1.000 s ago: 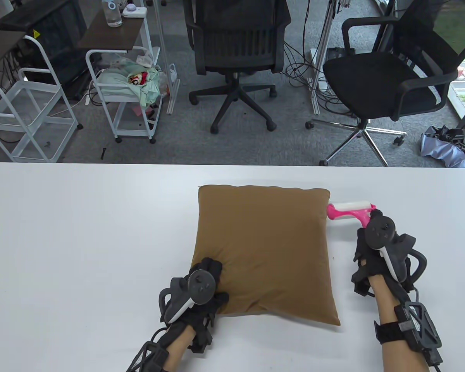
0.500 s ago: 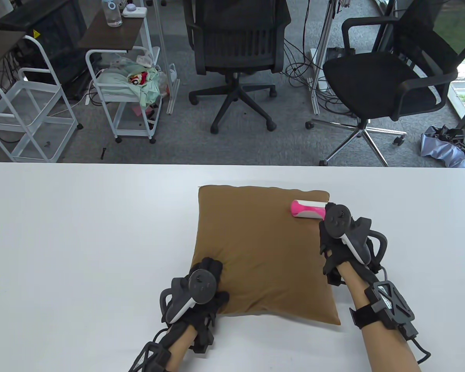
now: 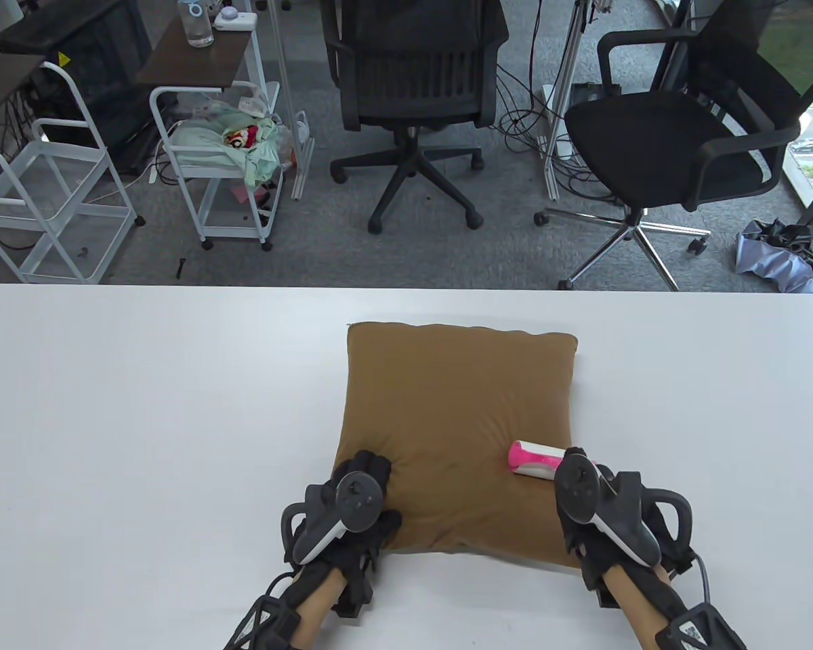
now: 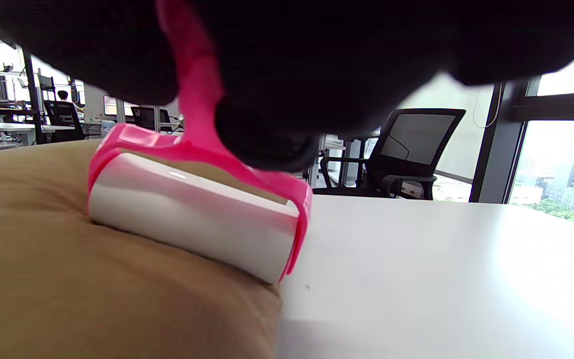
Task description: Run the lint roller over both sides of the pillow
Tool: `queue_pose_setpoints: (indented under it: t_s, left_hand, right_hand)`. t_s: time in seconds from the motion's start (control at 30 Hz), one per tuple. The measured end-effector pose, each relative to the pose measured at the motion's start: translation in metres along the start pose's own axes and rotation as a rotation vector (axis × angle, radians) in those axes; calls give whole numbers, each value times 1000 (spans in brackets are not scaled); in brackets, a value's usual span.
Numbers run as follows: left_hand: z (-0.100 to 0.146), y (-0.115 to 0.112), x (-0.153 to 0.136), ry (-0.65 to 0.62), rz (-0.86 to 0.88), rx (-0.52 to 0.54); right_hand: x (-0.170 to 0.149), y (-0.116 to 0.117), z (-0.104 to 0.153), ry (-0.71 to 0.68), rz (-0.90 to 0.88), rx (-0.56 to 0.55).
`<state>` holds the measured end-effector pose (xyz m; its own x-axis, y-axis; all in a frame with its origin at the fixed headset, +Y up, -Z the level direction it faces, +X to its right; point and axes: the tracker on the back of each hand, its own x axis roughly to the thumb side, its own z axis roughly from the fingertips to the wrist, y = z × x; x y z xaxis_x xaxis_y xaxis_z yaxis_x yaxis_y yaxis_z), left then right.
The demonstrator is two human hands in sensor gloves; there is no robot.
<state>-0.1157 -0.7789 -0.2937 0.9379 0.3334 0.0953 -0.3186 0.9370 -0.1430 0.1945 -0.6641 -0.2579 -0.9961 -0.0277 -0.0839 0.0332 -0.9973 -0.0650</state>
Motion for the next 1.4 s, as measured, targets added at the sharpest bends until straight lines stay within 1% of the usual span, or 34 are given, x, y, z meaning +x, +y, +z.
queue_pose_setpoints:
  t_s: [0.13, 0.27, 0.33, 0.4, 0.53, 0.6, 0.73, 0.93, 1.17, 1.3, 1.4]
  left_hand:
    - [0, -1, 1, 1, -1, -3]
    - [0, -1, 1, 1, 2, -6]
    - [0, -1, 1, 2, 4, -6]
    - [0, -1, 1, 3, 7, -8]
    - [0, -2, 1, 0, 24, -19]
    - [0, -2, 1, -2, 22, -21]
    - [-1, -2, 1, -1, 29, -26]
    - [-2, -2, 1, 2, 40, -43]
    - [-3, -1, 1, -1, 38, -51]
    - [-4, -1, 2, -2, 38, -58]
    - [-5, -1, 2, -2, 34, -61]
  right_hand:
    - [-1, 0, 27, 8, -12, 31]
    - [-2, -1, 48, 12, -28, 52]
    - [-2, -1, 55, 13, -32, 71]
    - [0, 1, 60, 16, -24, 57]
    - [-2, 2, 57, 40, -37, 55]
    - [-5, 1, 50, 59, -46, 51]
    - [-11, 0, 26, 104, -73, 37]
    - [-13, 3, -21, 164, -103, 11]
    - [-10, 19, -73, 261, -148, -21]
    - [-10, 29, -96, 312, -168, -37]
    - [-11, 35, -110, 338, -178, -25]
